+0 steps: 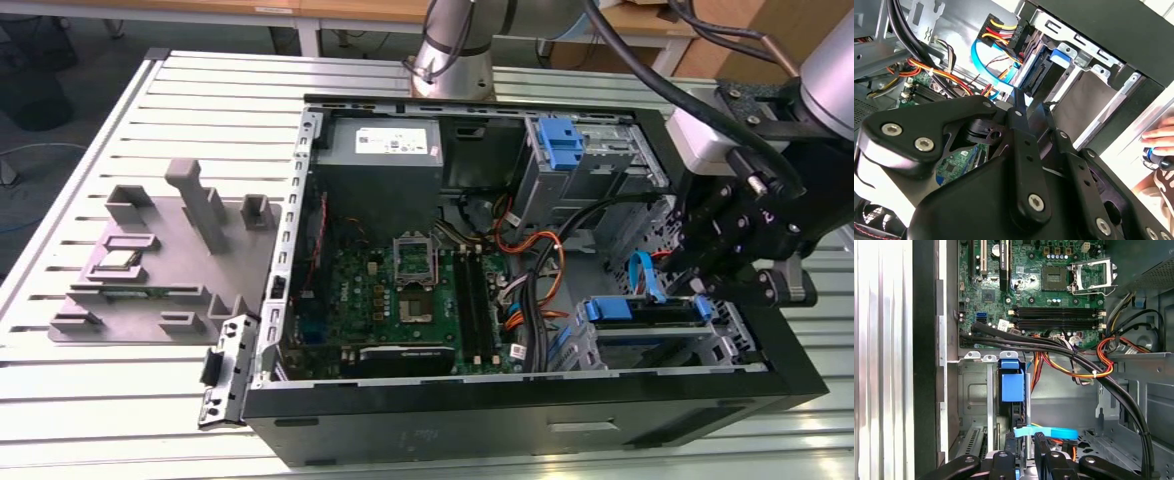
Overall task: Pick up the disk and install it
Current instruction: 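Insert the second disk wire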
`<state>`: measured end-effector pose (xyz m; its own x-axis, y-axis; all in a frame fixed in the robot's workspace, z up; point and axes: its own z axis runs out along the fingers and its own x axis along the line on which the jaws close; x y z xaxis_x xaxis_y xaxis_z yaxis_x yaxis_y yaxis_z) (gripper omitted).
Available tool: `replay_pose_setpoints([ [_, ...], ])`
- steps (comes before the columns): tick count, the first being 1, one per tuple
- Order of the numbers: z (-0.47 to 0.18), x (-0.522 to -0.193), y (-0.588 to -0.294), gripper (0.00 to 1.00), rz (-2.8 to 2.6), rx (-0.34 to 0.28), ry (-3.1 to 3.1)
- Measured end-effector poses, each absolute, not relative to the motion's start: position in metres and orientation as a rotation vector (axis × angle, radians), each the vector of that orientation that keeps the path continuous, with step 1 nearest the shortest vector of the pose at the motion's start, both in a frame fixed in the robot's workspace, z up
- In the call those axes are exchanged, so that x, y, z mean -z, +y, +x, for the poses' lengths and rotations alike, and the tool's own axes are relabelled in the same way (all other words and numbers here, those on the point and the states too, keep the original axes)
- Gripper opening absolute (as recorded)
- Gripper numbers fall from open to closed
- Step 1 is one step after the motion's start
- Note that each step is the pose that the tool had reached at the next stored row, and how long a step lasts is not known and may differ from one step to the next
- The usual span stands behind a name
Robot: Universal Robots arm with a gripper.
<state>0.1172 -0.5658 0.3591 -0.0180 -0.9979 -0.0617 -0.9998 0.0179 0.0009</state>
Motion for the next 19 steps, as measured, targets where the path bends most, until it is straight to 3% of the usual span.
replay_pose_setpoints([
  [19,0.118,-0.3608,-0.5608,0.29,-2.165,-0.079,2.204],
])
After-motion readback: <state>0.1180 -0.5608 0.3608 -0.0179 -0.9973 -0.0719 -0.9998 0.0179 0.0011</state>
